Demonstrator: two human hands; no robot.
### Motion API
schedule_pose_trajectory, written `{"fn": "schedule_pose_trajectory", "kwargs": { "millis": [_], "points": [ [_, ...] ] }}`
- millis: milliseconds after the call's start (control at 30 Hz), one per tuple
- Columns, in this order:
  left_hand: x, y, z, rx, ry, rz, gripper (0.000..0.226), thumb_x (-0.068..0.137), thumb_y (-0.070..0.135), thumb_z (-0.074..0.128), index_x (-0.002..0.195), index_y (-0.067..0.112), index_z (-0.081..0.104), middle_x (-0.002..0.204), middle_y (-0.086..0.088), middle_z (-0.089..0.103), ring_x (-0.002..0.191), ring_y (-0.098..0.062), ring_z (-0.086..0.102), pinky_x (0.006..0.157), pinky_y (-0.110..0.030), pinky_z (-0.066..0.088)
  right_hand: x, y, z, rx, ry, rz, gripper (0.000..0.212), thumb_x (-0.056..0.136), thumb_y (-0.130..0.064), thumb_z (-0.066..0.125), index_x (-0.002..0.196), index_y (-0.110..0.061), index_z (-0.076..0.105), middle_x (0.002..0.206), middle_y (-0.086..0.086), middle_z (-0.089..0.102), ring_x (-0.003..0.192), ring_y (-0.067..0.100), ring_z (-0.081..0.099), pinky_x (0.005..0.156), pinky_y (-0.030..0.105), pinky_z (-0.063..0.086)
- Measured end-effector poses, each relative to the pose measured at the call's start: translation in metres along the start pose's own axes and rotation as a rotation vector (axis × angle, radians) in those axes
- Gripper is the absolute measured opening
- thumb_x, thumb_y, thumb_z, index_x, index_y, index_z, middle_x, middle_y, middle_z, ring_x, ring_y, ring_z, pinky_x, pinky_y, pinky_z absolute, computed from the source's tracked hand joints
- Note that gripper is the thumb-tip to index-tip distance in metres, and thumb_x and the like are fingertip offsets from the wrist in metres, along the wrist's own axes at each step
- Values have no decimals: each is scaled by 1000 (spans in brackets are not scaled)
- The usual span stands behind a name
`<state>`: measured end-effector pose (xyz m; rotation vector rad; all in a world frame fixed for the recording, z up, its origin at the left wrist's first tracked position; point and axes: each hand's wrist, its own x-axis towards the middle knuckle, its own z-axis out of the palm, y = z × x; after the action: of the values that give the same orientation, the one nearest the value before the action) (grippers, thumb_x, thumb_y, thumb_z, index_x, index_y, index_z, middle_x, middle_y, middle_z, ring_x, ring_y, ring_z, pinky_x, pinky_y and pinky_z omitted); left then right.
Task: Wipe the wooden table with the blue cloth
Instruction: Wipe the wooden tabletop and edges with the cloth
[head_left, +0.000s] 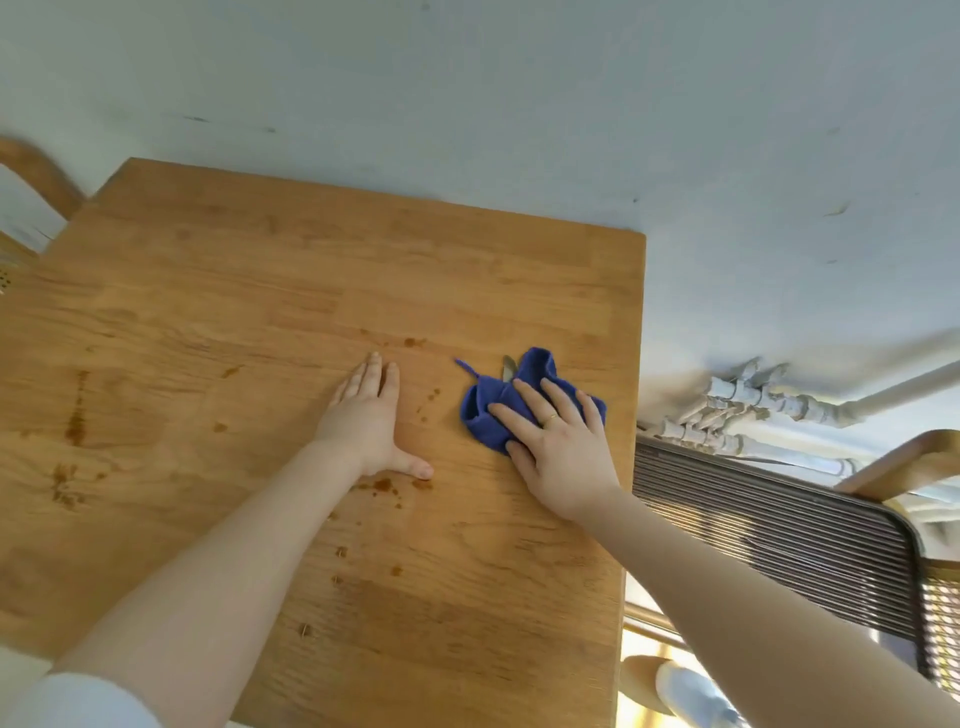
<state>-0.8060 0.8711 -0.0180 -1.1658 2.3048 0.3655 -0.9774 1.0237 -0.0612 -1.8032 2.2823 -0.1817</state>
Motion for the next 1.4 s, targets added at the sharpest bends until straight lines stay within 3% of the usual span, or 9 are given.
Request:
{"fn": "schedule_pose_trajectory", "kwargs": {
  "millis": [100,367,600,867,933,1033,1167,1267,1400],
  "points": [
    [2,0,-2,-10,4,8,139,56,73,68,147,10,-16,154,-12,-23,145,-24,-12,118,-34,-1,20,11,-2,18,-10,-38,47,89,-46,26,130,-38,48,141,2,47,131,32,40,105,54,28],
    [3,-4,3,-26,17,33,140,55,74,67,147,11,-18,153,-12,-26,144,-23,-15,117,-34,-4,97,12,-7,24,96,280,40,98,-38,34,138,-38,36,153,1,28,141,27,17,112,48,8],
    [3,-8,3,-92,12,64,138,54,79,63,148,12,-14,154,-10,-23,144,-23,-15,118,-36,-2,26,-25,7,-23,20,-12,45,90,-41,27,129,-36,50,140,4,49,129,33,42,102,55,30],
    [-8,-55,-12,-633,-34,278,107,58,61,65,148,29,19,156,18,-3,143,-5,2,118,-35,11,80,-19,1,33,64,319,40,98,-39,32,138,-42,34,154,-2,25,142,25,15,112,47,11],
    [-11,-63,-12,-690,18,288,82,62,54,66,135,29,41,155,15,12,141,-6,13,114,-32,14,74,-28,1,21,55,329,40,99,-38,31,139,-42,33,154,-1,24,142,25,14,113,48,10],
    [-11,-73,-10,-696,144,313,32,68,36,76,84,17,57,137,5,41,126,-9,33,100,-25,22,48,-44,7,-16,29,223,41,98,-39,29,139,-40,34,153,0,27,141,28,19,111,50,14],
    [-6,-76,-7,-618,242,329,42,67,32,80,52,15,44,112,4,51,110,-10,38,94,-25,27,26,-59,11,-2,6,105,51,90,-45,20,134,-38,44,147,2,40,136,32,32,105,53,24],
    [1,-72,-10,-524,311,322,33,70,44,75,77,16,58,115,3,52,112,-15,39,92,-28,30,52,-49,8,23,36,253,43,96,-45,28,137,-41,39,151,-2,32,140,27,23,108,48,18],
    [15,-53,-13,-398,365,348,54,69,56,69,107,19,56,111,5,52,110,-18,43,92,-32,34,70,-62,11,58,69,271,40,96,-37,39,137,-38,39,151,-6,31,141,24,20,110,46,15]
  ]
}}
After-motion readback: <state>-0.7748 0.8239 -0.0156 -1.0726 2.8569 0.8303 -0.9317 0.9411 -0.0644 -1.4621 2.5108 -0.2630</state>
